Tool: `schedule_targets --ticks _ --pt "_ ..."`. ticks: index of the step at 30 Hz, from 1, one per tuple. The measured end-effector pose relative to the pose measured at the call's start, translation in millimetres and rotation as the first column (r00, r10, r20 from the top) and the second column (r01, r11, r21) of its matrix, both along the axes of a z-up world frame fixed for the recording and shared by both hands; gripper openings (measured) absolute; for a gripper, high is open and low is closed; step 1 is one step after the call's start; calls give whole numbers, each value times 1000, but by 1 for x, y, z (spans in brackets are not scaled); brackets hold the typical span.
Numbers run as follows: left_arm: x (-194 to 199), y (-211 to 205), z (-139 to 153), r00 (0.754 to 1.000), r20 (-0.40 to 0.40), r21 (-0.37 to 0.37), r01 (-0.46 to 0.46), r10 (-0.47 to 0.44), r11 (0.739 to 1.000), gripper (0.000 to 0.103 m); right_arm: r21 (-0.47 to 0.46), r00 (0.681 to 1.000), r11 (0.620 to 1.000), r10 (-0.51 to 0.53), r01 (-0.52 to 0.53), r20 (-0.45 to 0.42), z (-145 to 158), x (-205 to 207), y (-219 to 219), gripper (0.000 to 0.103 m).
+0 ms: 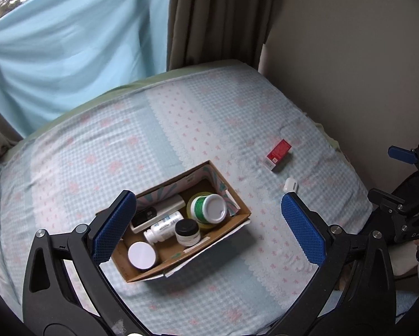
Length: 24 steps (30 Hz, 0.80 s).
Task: Organize rigid objects
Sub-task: 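Withdraw both tools from the box toward the red box and earbud case, then grasp the red box with the left tool while the right tool grasps the white earbud case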
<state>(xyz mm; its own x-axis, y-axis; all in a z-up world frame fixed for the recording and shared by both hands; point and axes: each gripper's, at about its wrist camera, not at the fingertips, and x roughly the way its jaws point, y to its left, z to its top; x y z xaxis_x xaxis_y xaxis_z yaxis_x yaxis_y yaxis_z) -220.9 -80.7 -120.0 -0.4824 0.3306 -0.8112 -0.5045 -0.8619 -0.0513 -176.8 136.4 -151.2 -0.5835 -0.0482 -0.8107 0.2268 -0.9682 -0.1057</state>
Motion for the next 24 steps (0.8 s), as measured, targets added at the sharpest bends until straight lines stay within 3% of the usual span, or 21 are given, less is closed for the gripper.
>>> schedule_targets --ticks 6,10,14,24 --pt "-20 84 -14 989 18 -57 147 -146 988 103 9 1000 1000 -22 22 19 -14 -10 48 103" --pt "-36 144 -38 967 48 -112 256 -252 960 103 -7 999 1000 -20 20 44 -32 -19 76 103" --pt "-55 205 -77 936 73 -197 351 -343 915 103 -5 996 1000 -22 23 88 -62 -33 100 103" --pt "-118 326 -208 816 265 -255 573 -513 779 103 34 979 998 46 -54 200 -164 -84 122 103"
